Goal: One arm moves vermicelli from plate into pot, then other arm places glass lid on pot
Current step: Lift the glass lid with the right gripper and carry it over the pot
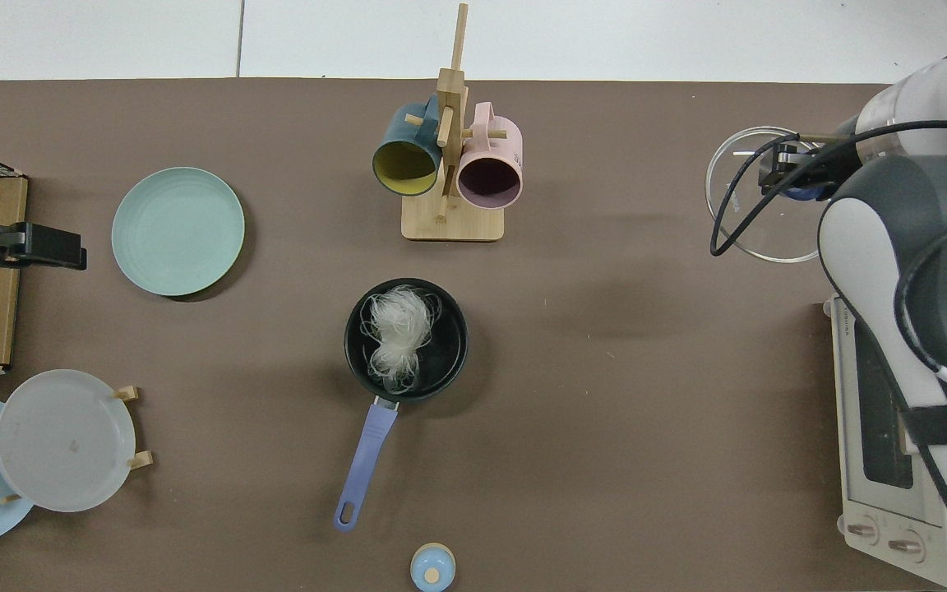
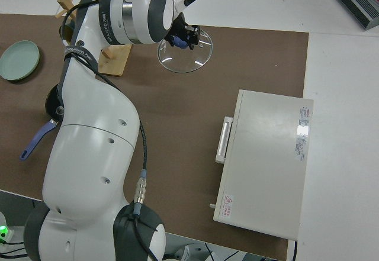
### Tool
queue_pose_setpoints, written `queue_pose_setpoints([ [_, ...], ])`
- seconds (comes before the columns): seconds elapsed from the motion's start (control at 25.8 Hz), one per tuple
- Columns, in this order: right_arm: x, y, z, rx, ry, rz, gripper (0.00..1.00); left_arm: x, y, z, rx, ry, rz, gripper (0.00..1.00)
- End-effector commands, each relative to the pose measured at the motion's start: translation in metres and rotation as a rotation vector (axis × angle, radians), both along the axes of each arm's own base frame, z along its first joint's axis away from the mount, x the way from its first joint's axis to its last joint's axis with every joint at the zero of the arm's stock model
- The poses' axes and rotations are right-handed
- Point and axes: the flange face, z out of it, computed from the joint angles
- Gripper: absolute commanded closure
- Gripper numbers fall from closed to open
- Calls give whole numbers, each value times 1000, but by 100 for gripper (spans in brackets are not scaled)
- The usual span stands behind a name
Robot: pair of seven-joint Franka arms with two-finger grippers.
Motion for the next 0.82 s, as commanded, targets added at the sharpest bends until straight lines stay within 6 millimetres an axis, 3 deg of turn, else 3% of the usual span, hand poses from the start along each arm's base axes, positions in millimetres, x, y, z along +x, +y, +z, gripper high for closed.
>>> queue_pose_setpoints([
  [0.0,-26,39,-5,-27,21,-55,100,-8,-1,3,7,9,-6,0],
  [0.12,-36,91,-1,-24,-1,-100,100,-8,-1,3,7,9,-6,0],
  [0.19,-39,112,1,-22,-13,-129,100,-8,-1,3,7,9,-6,0],
  [0.47,-53,171,-2,-9,-24,-145,100,-8,-1,3,7,9,-6,0],
  [0.78,-69,241,-20,19,-22,-136,100,-8,-1,3,7,9,-6,0],
])
